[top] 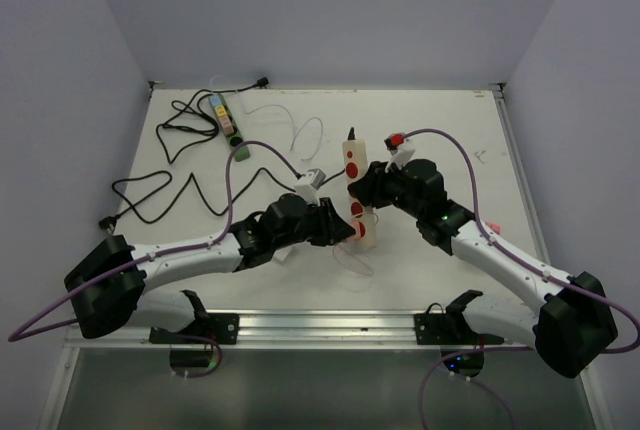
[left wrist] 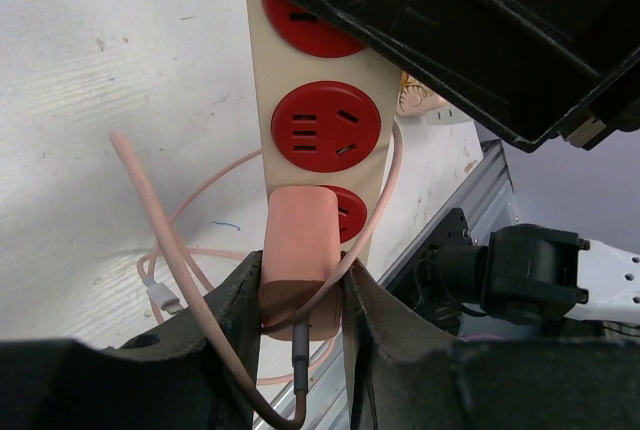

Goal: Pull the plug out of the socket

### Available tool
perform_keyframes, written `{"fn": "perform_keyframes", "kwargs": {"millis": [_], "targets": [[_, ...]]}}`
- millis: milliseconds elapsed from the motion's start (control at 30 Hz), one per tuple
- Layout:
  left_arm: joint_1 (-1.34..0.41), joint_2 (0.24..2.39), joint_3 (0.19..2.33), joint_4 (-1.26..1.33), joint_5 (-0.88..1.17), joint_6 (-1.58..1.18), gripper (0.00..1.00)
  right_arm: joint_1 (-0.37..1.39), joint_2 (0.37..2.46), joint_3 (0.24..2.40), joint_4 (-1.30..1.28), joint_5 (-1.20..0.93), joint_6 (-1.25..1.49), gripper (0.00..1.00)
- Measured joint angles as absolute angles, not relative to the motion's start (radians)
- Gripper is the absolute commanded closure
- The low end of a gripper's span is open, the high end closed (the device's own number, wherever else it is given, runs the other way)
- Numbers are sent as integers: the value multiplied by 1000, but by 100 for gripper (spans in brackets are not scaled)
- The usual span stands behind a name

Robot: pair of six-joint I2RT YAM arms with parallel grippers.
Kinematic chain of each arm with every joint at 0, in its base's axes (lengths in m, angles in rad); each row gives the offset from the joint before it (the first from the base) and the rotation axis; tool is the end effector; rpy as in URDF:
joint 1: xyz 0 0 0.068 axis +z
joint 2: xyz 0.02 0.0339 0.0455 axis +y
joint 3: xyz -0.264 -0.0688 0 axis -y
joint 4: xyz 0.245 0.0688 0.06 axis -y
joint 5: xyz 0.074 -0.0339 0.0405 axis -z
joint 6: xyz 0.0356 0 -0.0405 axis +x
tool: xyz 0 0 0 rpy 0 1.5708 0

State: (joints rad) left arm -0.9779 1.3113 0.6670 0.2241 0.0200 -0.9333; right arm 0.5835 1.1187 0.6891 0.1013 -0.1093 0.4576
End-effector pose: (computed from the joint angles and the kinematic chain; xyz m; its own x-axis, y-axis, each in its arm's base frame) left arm 0.1582 -0.2361 0.2248 -0.8102 -0.2354 -0.5369 0.3164 0.5954 -0.7385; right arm 0.2115 0.1443 0.2682 -0.5214 0.1820 -0.8337 -0.4497 0.7717 0.4498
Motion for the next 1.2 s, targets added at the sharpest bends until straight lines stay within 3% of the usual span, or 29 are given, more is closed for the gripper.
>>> {"fn": "perform_keyframes", "kwargs": {"millis": [67, 667, 1200], "targets": [[-978, 1310, 667, 224, 19, -932, 100, 584, 1119, 689, 102, -108, 451, 100], [-978, 1137, 626, 105, -27, -902, 100, 618, 1128, 678, 162, -64, 492, 100], [-934, 1118, 784, -207, 17, -805, 100, 618, 1172, 678, 221, -97, 498, 100]]}}
